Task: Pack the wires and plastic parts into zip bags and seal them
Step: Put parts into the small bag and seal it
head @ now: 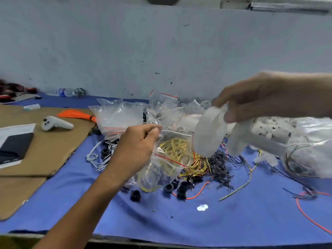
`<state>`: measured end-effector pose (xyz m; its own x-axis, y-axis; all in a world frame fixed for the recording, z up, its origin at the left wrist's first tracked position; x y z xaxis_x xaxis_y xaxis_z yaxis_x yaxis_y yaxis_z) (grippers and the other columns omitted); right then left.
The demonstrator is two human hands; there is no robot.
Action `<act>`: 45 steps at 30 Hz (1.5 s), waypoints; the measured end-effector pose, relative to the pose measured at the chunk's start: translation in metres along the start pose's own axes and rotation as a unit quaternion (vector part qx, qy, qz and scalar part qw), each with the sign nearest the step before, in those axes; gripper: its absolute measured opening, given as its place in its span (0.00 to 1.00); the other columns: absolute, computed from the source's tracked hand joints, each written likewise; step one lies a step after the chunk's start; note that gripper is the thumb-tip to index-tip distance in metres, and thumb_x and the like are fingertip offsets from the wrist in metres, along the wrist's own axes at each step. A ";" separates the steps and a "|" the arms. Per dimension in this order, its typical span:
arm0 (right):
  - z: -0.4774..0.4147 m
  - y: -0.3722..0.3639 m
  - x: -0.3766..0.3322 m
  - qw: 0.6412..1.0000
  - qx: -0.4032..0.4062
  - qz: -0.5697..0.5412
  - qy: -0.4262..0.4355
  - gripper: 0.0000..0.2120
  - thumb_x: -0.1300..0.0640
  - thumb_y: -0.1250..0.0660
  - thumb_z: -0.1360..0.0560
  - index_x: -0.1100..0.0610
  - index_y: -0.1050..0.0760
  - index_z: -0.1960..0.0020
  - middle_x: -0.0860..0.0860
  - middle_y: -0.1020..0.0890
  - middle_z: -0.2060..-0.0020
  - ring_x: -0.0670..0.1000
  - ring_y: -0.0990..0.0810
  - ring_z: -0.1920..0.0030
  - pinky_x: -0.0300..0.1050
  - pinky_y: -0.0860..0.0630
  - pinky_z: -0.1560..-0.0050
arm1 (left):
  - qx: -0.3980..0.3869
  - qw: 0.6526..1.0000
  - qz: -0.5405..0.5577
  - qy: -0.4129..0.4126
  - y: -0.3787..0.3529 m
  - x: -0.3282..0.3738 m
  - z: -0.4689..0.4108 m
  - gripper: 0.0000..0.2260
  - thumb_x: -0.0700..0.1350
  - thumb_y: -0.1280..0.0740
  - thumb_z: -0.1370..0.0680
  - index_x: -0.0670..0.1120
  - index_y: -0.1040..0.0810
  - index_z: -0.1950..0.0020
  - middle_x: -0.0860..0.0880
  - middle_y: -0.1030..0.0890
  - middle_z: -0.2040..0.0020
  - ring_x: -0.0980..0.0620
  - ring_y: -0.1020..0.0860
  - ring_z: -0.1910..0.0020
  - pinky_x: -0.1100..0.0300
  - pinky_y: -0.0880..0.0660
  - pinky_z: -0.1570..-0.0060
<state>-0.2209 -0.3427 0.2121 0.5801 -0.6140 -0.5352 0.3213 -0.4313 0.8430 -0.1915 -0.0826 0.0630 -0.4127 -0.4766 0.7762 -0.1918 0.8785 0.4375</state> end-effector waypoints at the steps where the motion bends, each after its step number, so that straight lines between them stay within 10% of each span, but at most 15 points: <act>1: -0.006 -0.007 -0.005 1.000 -0.029 0.009 0.003 0.13 0.38 0.28 0.29 0.41 0.19 0.47 0.47 0.20 0.68 0.45 0.24 0.67 0.32 0.28 0.66 | 0.001 1.000 -0.003 -0.004 0.001 0.001 0.000 0.09 0.47 0.36 0.17 0.55 0.16 0.45 0.69 0.21 0.69 0.66 0.22 0.67 0.73 0.32 0.68; 9: -0.074 -0.039 -0.013 0.965 -0.102 0.235 -0.055 0.10 0.45 0.31 0.24 0.40 0.21 0.42 0.41 0.21 0.72 0.43 0.26 0.70 0.47 0.25 0.61 | -0.011 0.998 -0.026 -0.056 0.004 0.014 0.016 0.10 0.47 0.36 0.17 0.53 0.16 0.41 0.59 0.21 0.68 0.72 0.23 0.63 0.72 0.27 0.61; 12: -0.082 -0.040 -0.018 0.961 -0.069 0.261 -0.051 0.16 0.42 0.33 0.24 0.41 0.24 0.37 0.40 0.21 0.70 0.36 0.25 0.70 0.33 0.31 0.67 | -0.002 0.998 -0.023 -0.059 0.005 0.016 0.016 0.10 0.44 0.37 0.17 0.49 0.16 0.41 0.63 0.24 0.60 0.71 0.28 0.74 0.75 0.35 0.72; 20: -0.063 -0.029 -0.028 0.996 -0.006 -0.087 0.016 0.14 0.45 0.29 0.26 0.50 0.19 0.43 0.48 0.21 0.63 0.48 0.24 0.62 0.44 0.28 0.62 | 0.007 1.000 0.017 -0.016 0.006 0.004 0.000 0.11 0.47 0.38 0.16 0.50 0.16 0.51 0.59 0.28 0.77 0.60 0.35 0.77 0.67 0.38 0.74; 26: -0.071 -0.068 0.008 0.967 0.087 -0.230 -0.067 0.11 0.55 0.33 0.21 0.60 0.22 0.42 0.53 0.19 0.54 0.50 0.20 0.54 0.48 0.18 0.46 | 0.019 0.994 0.104 0.030 0.016 0.000 -0.009 0.11 0.45 0.37 0.17 0.50 0.14 0.50 0.50 0.14 0.59 0.47 0.17 0.60 0.45 0.19 0.56; 29: -0.066 -0.080 0.021 0.948 0.087 -0.297 -0.074 0.09 0.62 0.31 0.23 0.60 0.22 0.43 0.58 0.20 0.52 0.53 0.18 0.52 0.51 0.19 0.43 | 0.041 0.994 0.092 0.029 0.019 -0.004 -0.013 0.11 0.44 0.37 0.17 0.49 0.15 0.48 0.51 0.16 0.65 0.51 0.23 0.71 0.55 0.26 0.68; 35: -0.076 -0.105 0.027 0.969 0.147 0.177 -0.087 0.22 0.46 0.27 0.26 0.46 0.29 0.35 0.44 0.28 0.47 0.46 0.26 0.51 0.34 0.34 0.60 | 0.004 0.999 0.042 -0.012 0.016 0.011 -0.010 0.10 0.44 0.38 0.16 0.46 0.17 0.42 0.55 0.21 0.74 0.57 0.27 0.77 0.66 0.29 0.74; 39: -0.090 -0.089 0.031 0.979 0.111 0.119 -0.126 0.05 0.57 0.32 0.22 0.54 0.18 0.47 0.45 0.18 0.66 0.39 0.23 0.76 0.31 0.31 0.77 | -0.151 0.989 0.008 0.007 0.040 0.021 -0.016 0.08 0.43 0.32 0.20 0.52 0.18 0.42 0.56 0.25 0.75 0.59 0.32 0.76 0.68 0.35 0.74; 42: -0.098 -0.068 0.028 0.976 0.147 0.072 -0.143 0.04 0.56 0.31 0.22 0.50 0.20 0.56 0.48 0.17 0.72 0.45 0.21 0.76 0.36 0.27 0.76 | -0.310 0.941 -0.112 0.073 0.069 0.019 -0.020 0.10 0.44 0.27 0.24 0.55 0.21 0.45 0.55 0.25 0.69 0.56 0.30 0.70 0.62 0.33 0.69; 45: -0.103 -0.058 0.025 0.980 0.144 0.005 -0.135 0.04 0.58 0.30 0.23 0.53 0.20 0.57 0.49 0.17 0.74 0.45 0.22 0.76 0.37 0.26 0.75 | -0.300 0.918 -0.245 0.085 0.095 0.021 -0.030 0.04 0.44 0.32 0.21 0.51 0.20 0.54 0.51 0.18 0.64 0.57 0.23 0.69 0.64 0.29 0.69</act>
<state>-0.1479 -0.2645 0.1555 0.3504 -0.7550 -0.5543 0.0703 -0.5689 0.8194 -0.1914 -0.0101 0.1349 -0.2531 -0.8530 0.4564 0.2287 0.4056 0.8850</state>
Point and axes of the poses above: each hand's wrist, its own z-axis away from the middle knuckle, its own y-axis out of the back of the hand, x = y × z, the point moved 2 cm from there along -z, towards the middle knuckle
